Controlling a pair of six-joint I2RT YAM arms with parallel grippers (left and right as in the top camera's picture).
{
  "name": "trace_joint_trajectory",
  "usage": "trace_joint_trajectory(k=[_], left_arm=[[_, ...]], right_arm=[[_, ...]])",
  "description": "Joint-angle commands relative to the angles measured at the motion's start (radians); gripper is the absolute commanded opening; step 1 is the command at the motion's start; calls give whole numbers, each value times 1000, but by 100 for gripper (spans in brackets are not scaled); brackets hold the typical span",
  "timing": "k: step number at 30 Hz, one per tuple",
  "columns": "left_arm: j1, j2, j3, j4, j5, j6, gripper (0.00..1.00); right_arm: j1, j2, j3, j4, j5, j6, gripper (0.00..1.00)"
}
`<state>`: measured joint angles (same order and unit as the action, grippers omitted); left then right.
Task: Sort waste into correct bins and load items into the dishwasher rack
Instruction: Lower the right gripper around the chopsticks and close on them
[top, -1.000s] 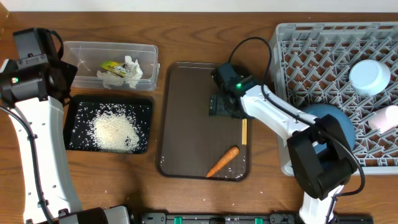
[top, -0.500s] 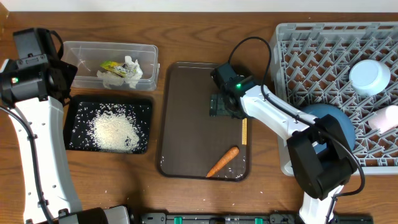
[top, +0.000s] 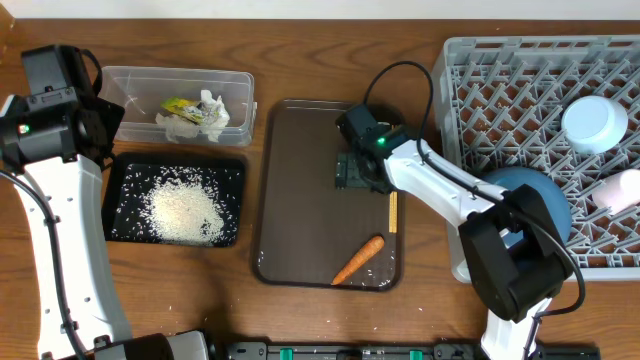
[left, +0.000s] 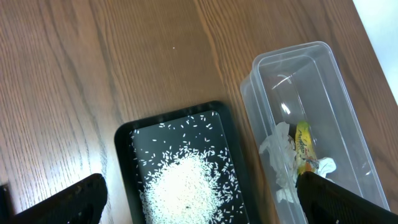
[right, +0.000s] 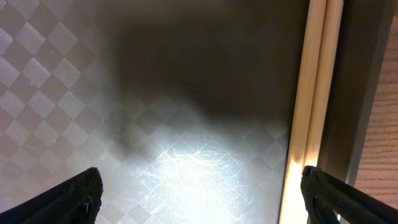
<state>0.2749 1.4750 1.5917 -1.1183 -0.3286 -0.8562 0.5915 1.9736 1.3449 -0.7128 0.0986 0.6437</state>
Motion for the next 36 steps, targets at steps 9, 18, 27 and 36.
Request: trace_joint_trajectory(k=[9,18,27,36], left_arm=[[5,3,-4,-2,-21,13,99],[5,3,-4,-1,-21,13,99],[5,3,-4,-1,-21,13,99],[5,3,-4,-1,-21,13,99]], right_arm=[[16,9,-14,2,60,25,99],[16,9,-14,3,77,25,99],[17,9,-16,13,71,36,99],[17,9,-52,55,47,42,99]])
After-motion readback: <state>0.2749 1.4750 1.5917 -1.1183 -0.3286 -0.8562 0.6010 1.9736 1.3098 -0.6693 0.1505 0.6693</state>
